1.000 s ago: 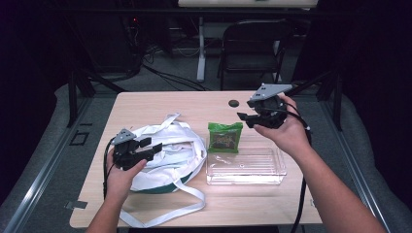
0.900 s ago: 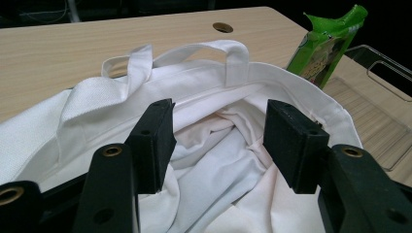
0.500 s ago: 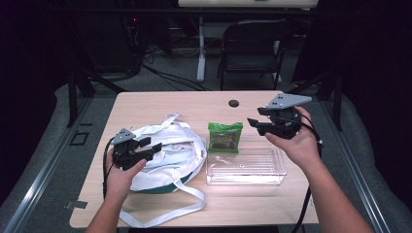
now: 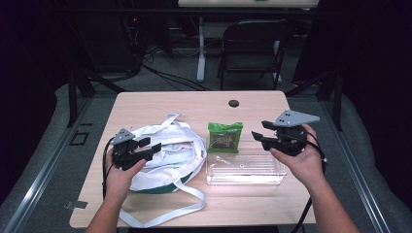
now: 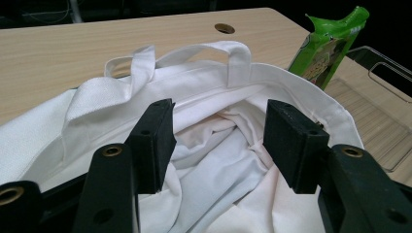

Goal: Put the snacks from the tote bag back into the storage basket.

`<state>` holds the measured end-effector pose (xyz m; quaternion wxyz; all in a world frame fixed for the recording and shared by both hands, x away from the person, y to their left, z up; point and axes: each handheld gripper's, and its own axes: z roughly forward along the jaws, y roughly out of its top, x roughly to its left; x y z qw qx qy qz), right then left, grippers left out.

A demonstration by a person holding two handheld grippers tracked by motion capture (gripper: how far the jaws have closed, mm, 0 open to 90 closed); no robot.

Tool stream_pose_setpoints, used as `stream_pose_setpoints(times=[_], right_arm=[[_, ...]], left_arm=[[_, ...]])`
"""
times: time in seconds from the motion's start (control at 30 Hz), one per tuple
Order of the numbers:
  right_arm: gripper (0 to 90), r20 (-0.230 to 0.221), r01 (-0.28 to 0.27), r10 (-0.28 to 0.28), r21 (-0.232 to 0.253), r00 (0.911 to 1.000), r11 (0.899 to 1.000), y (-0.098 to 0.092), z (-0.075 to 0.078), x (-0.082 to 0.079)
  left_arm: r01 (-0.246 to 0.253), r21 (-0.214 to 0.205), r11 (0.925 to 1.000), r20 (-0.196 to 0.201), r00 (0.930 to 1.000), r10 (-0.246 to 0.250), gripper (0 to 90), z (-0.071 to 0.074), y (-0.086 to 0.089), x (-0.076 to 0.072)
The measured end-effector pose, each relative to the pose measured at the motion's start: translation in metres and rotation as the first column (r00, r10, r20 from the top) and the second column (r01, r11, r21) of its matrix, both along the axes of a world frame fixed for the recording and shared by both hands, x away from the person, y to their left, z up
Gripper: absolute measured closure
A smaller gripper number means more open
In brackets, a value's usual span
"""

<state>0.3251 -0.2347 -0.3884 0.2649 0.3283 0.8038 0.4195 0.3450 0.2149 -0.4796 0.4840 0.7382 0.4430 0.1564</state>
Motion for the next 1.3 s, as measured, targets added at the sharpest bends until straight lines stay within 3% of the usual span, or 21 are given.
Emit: stream_pose_setpoints(times=[0.87, 1.3], right_arm=[[49.4, -0.035, 0.059, -0.056, 0.079, 0.9978, 0.995, -0.01, -0.072, -0.033], [49.4, -0.018, 0.085, -0.084, 0.11, 0.9963, 0.99, -0.012, -0.103, -0.042]], left_arm=[[-0.014, -0.005, 0.9999, 0.0, 0.9999, 0.014, 44.8, -0.001, 0.005, -0.002], [-0.016, -0.006, 0.9999, -0.002, 0.9999, 0.016, 44.7, -0.004, 0.004, -0.001]])
